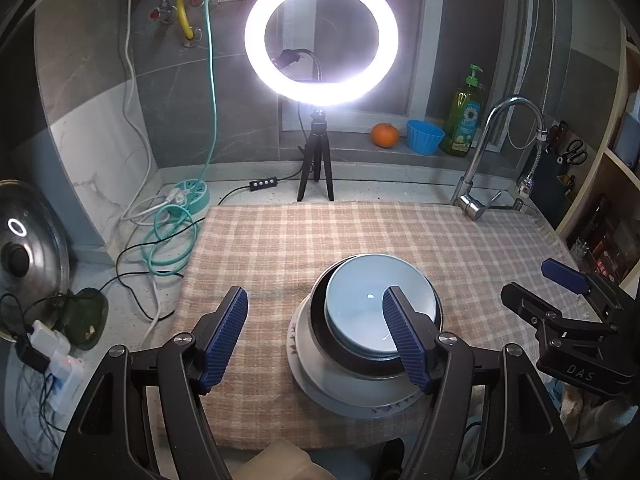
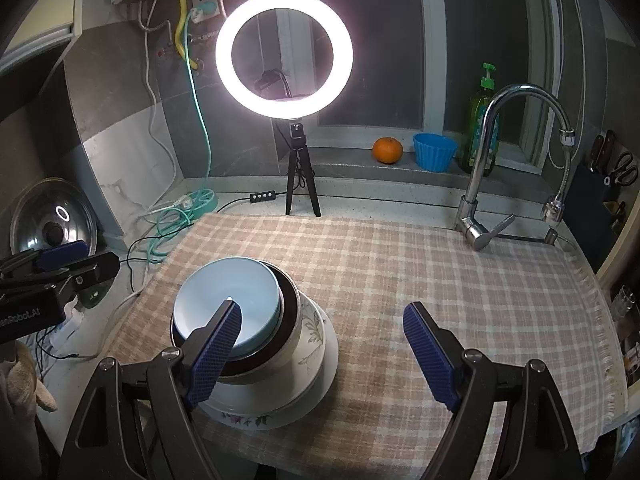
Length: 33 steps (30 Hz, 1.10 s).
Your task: Organize plates and bowls
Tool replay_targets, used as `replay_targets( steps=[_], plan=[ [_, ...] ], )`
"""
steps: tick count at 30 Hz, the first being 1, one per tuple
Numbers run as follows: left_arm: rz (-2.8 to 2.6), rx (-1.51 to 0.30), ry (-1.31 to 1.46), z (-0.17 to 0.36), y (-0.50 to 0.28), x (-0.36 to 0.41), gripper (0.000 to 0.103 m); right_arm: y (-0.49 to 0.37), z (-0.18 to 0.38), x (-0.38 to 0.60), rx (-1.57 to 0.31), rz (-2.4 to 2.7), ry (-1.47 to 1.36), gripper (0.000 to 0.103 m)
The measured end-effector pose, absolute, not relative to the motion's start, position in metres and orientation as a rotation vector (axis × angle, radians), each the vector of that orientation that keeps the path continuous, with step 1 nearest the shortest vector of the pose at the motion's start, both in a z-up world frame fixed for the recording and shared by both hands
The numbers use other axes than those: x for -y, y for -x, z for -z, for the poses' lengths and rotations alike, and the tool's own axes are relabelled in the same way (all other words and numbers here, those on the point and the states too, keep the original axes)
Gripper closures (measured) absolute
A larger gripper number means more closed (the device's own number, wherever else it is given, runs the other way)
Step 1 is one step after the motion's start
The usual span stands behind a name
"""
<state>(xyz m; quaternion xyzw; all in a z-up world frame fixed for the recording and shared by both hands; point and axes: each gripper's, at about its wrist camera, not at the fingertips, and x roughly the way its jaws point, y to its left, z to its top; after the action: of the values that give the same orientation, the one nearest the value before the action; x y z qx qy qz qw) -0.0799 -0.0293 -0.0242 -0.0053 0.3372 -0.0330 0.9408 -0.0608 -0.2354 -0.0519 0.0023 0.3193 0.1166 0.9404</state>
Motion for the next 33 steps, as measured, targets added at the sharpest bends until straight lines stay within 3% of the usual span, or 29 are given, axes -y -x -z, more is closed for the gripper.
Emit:
replay_targets(
  steps=[33],
  plan=[
    [0.07, -0.687, 0.007, 0.027, 0.077, 0.03, 0.033, 0.057, 0.063, 0.244, -0.696, -0.22, -0.019, 0.023]
  ],
)
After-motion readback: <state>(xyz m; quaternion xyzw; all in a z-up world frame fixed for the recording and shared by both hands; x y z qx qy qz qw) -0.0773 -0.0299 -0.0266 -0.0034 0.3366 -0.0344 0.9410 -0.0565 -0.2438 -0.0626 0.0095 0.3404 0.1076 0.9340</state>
